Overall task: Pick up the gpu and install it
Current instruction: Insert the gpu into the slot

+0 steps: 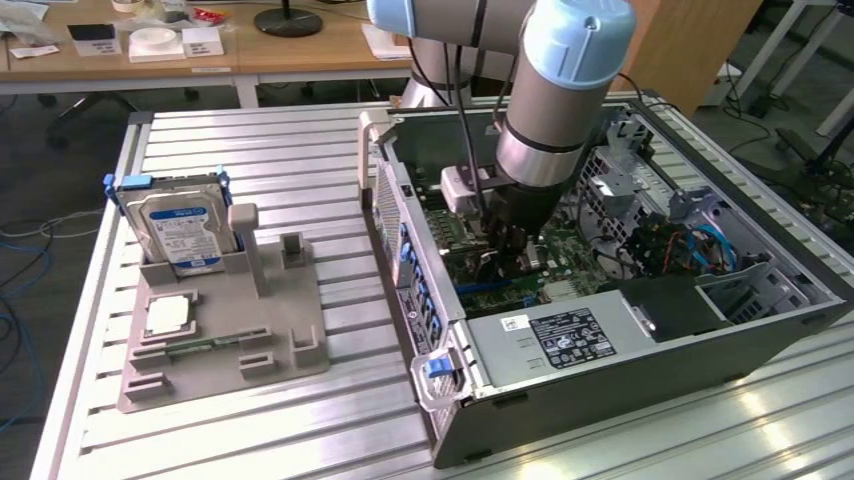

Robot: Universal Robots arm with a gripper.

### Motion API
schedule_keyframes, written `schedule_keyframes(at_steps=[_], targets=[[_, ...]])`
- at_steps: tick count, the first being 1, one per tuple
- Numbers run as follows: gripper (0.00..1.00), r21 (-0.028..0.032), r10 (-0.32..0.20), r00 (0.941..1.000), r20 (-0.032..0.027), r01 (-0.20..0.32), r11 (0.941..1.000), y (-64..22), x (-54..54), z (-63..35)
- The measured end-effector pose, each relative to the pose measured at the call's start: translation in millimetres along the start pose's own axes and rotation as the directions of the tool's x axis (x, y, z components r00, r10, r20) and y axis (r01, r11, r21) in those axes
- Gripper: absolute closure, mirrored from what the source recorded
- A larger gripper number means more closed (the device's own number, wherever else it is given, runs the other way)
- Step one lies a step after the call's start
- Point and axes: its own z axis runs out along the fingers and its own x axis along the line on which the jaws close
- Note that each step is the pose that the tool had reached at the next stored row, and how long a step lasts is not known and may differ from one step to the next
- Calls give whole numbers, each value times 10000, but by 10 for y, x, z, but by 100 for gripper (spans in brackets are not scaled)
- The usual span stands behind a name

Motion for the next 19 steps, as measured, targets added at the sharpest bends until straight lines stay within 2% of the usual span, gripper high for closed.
schedule_keyframes(at_steps=[19], targets=[[72, 2, -1, 10000, 4, 1, 10000, 1, -6, 21]])
